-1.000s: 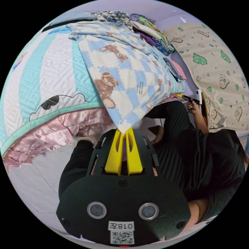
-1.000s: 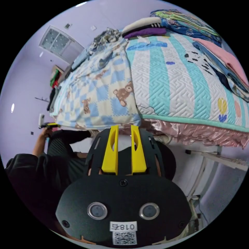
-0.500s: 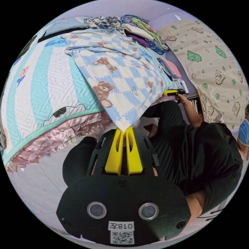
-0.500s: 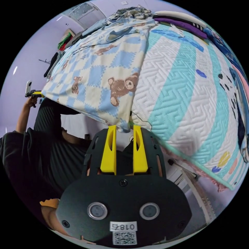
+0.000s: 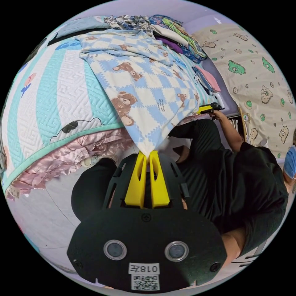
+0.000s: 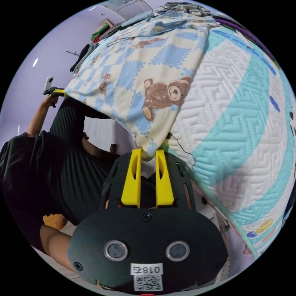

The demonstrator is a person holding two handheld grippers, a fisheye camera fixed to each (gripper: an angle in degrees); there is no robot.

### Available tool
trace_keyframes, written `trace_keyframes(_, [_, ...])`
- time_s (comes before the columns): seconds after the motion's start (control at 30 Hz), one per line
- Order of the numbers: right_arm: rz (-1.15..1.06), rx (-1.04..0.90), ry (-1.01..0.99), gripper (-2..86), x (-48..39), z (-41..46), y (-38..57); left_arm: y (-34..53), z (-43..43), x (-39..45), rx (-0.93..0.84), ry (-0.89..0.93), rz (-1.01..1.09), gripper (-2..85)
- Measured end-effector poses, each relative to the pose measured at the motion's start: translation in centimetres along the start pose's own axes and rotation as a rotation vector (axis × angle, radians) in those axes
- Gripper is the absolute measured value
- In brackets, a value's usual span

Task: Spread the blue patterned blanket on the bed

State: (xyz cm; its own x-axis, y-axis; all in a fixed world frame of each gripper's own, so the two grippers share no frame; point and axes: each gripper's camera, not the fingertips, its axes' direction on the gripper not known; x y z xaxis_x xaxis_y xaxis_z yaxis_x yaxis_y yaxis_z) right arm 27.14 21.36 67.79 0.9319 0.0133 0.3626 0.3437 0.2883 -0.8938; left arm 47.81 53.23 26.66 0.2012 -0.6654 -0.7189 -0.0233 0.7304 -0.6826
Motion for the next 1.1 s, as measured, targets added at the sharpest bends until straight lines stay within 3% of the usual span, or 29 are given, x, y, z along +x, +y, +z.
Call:
trace_keyframes(0.37, [0.016,-0.036,-0.144,6.9,3.0,-1.1,0.5,1.3,2.7,-2.1,0.01,0.028,-0.046,-0.9])
trace_keyframes(0.63, [0.044,0.023,-0.202,-0.7,2.5,-3.6,2.6,2.7,3.5,-3.2,0.025,0.026,-0.034,-0.9])
trace_keyframes(0.97, [-0.069,0.577,-0.374,-0.9,-0.6,-16.2,13.6,6.3,2.5,-5.1,0.207,0.171,0.049,-1.0])
trace_keyframes(1.1, [-0.091,0.678,-0.392,-0.9,-2.1,-18.6,16.8,8.8,2.3,-5.8,0.284,0.248,0.113,-1.0])
